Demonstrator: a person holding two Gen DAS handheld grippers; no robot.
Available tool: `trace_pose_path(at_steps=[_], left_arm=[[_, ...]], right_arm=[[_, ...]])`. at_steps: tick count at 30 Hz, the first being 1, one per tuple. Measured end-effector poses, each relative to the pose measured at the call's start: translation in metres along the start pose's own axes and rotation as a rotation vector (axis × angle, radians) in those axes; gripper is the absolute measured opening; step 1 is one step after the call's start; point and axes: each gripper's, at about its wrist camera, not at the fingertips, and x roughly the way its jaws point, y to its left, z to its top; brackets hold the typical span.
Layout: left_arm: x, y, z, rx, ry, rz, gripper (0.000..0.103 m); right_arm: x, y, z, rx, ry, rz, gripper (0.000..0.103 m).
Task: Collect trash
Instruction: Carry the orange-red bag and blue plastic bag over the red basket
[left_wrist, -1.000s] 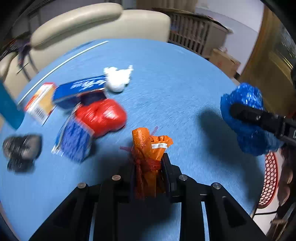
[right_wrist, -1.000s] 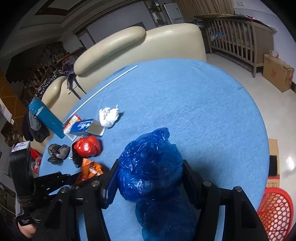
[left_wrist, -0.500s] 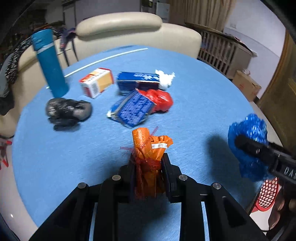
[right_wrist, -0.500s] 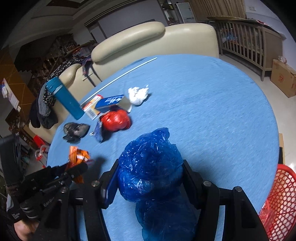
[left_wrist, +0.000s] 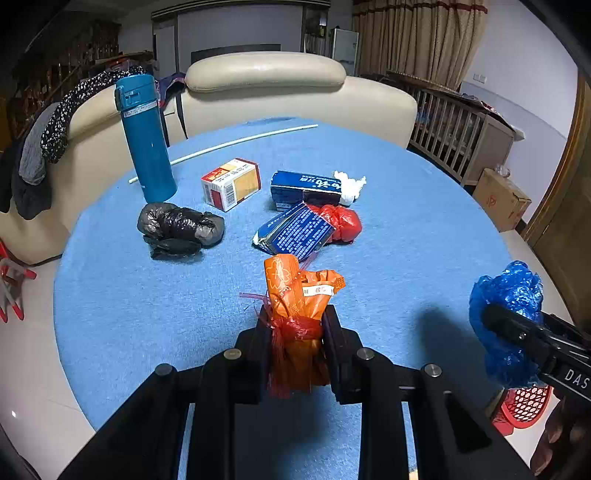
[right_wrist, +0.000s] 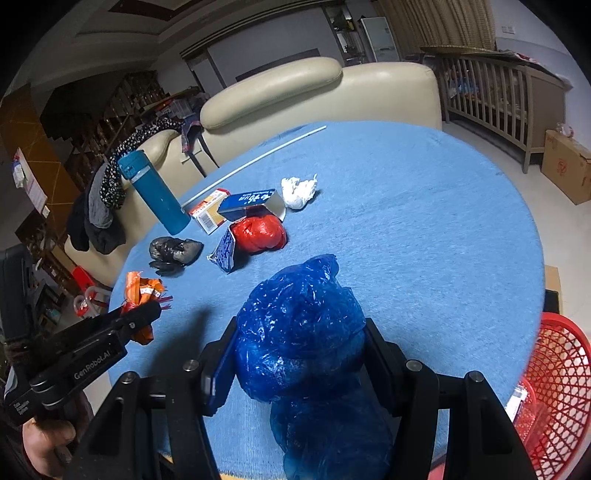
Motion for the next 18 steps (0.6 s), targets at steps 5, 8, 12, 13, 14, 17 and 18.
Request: trace_pose_path(at_steps=[5,8,12,13,14,17,18], left_arm=[[-0.009,-0.009,-0.002,0.011,-0.014,0.006,0.027],[-0.016,-0.014,-0.002,0.018,-0.032,0.011,0.027],[-0.025,-0.020,-0.003,0.028,-0.048,0.022,0.027],[-0.027,-0.021,-0.003,0.030,-0.051,0.024,0.027],[-0.029,-0.023,-0.003,0.031,-0.054,0.026,0.027],[-0.033,-0.026,-0.004,0.038,-0.063,0.032,0.027],[-0.035,-0.027,-0.004,0.039,-0.066,0.035,0.027]], right_arm=[[-0.015,-0.009,-0.005,0.022,-0.024,0.002,0.065],[-0.023,-0.014,-0.008,0.032,-0.036,0.008,0.065],[-0.032,-0.016,-0.012,0.037,-0.053,0.017,0.065],[-0.034,-0.017,-0.012,0.039,-0.058,0.020,0.065],[-0.036,-0.018,-0.013,0.042,-0.063,0.022,0.065],[-0.041,-0.020,-0.015,0.044,-0.072,0.025,0.065],[-0.043,-0.021,-0.016,0.045,-0.076,0.026,0.065]])
